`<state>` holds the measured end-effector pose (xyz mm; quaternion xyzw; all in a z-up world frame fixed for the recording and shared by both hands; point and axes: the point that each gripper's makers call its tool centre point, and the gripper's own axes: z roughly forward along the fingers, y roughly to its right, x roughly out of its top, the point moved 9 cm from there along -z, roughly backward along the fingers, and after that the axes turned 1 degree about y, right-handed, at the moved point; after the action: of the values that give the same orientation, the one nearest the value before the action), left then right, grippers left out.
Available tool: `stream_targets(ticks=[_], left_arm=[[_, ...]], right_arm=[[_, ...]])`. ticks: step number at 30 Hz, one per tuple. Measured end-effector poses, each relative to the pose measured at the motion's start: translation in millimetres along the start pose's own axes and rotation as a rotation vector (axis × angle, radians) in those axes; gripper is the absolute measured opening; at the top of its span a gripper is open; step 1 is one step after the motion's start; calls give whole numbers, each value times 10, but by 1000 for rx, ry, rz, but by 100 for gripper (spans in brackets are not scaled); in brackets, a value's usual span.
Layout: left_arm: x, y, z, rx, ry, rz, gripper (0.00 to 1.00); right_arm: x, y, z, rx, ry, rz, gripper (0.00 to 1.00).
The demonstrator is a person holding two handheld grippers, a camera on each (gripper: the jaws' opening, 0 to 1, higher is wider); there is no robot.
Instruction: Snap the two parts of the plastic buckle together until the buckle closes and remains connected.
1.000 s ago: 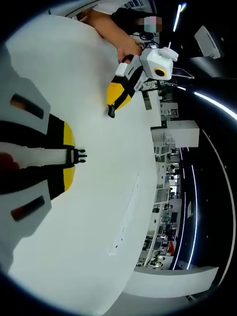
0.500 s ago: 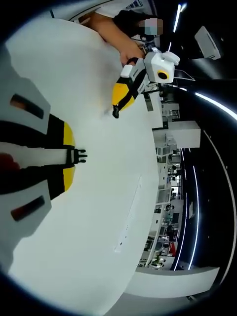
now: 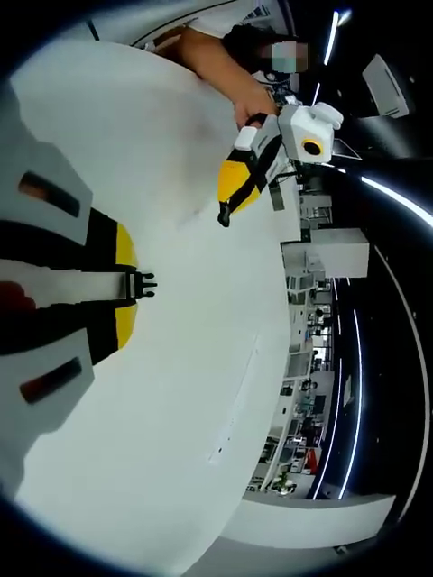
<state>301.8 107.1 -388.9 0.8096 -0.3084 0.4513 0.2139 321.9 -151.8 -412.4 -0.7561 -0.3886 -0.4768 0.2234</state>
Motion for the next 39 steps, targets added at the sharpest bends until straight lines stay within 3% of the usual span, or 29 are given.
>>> stream_targets(ticks=[19, 30, 39], left_arm=[[-213, 317, -116, -59, -55, 79, 12], [-247, 475, -242, -122, -51, 100, 12], [-287, 470, -230, -168, -70, 143, 12]], right_arm=[[-105, -234, -227, 55, -32, -20, 12], [-131, -273, -307, 116, -37, -44, 12], [-113, -290, -342, 182, -59, -87, 12]])
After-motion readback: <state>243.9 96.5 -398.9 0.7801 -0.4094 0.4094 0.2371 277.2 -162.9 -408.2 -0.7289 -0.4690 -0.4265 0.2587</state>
